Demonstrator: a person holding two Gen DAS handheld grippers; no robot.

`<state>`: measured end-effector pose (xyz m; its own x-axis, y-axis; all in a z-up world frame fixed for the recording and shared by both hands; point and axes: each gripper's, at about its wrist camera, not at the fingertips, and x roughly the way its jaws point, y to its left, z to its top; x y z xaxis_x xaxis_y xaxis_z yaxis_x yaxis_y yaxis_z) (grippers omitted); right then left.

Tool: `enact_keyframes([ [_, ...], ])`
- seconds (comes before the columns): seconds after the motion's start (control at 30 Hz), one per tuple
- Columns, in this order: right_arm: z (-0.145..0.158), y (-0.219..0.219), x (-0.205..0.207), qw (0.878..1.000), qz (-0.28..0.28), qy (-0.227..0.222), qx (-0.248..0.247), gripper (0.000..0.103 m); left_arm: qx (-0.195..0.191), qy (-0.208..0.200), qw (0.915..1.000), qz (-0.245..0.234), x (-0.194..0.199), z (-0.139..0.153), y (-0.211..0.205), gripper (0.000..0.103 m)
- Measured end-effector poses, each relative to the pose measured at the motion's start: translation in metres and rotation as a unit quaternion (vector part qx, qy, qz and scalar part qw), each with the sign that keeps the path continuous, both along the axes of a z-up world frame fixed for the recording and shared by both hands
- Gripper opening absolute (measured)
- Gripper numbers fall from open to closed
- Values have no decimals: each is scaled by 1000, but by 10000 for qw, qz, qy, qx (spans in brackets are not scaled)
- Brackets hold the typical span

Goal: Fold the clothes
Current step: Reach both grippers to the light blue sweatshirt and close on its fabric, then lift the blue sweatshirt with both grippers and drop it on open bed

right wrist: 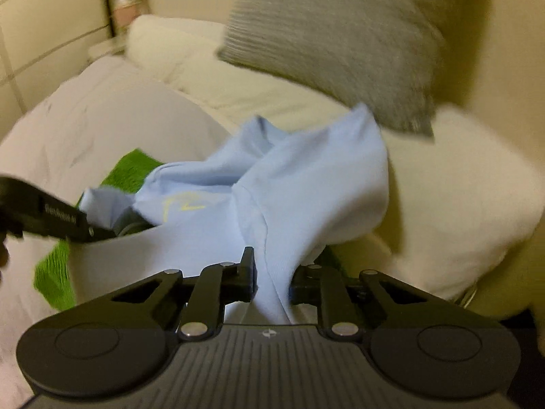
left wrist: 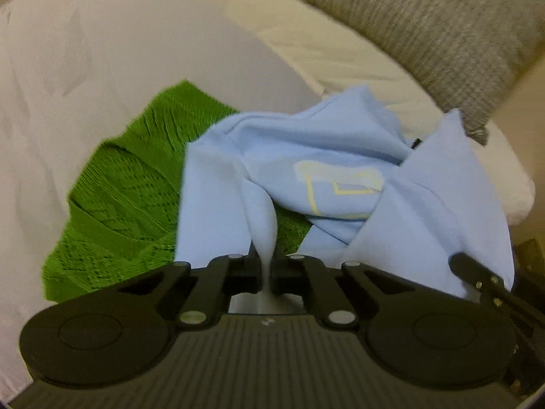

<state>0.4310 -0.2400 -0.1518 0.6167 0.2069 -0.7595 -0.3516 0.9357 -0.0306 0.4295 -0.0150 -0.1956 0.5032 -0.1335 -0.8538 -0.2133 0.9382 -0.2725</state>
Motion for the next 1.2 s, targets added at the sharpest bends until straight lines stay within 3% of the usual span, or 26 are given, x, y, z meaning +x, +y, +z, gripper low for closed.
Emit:
enact_keyframes([
  [0.1, 17, 5, -15, 9992, 202, -117, 311, 14, -11, -174, 9998, -48, -21, 17, 4, 2],
  [0.27, 61, 23, -57, 9921, 766, -734, 664, 11, 100, -693, 9975, 66, -70, 57, 26, 2],
  [0.4, 93, 51, -95, 9801, 1286, -980, 1156, 11, 190, -1136, 9923, 448, -126, 94, 58, 2],
  [0.53, 117, 87, -134, 9630, 1886, -1118, 1565, 11, 422, -1628, 9801, 1050, -204, 137, 96, 2],
  [0.63, 137, 118, -168, 9446, 2383, -1201, 1910, 11, 713, -1932, 9655, 1593, -277, 169, 125, 2],
  [0.77, 164, 167, -228, 9109, 3139, -1208, 2392, 11, 1163, -2235, 9397, 2313, -383, 210, 161, 2],
  [0.93, 191, 232, -308, 8649, 3895, -960, 3018, 11, 1899, -2504, 8966, 3119, -516, 268, 198, 2],
  [1.03, 197, 270, -345, 8423, 4140, -570, 3405, 11, 2307, -2529, 8710, 3523, -584, 294, 216, 2],
  [1.13, 196, 311, -376, 8244, 4368, -234, 3592, 11, 2602, -2448, 8500, 3871, -639, 307, 234, 2],
  [1.2, 187, 343, -393, 8272, 4498, 54, 3367, 12, 2635, -2203, 8468, 4062, -664, 303, 251, 4],
])
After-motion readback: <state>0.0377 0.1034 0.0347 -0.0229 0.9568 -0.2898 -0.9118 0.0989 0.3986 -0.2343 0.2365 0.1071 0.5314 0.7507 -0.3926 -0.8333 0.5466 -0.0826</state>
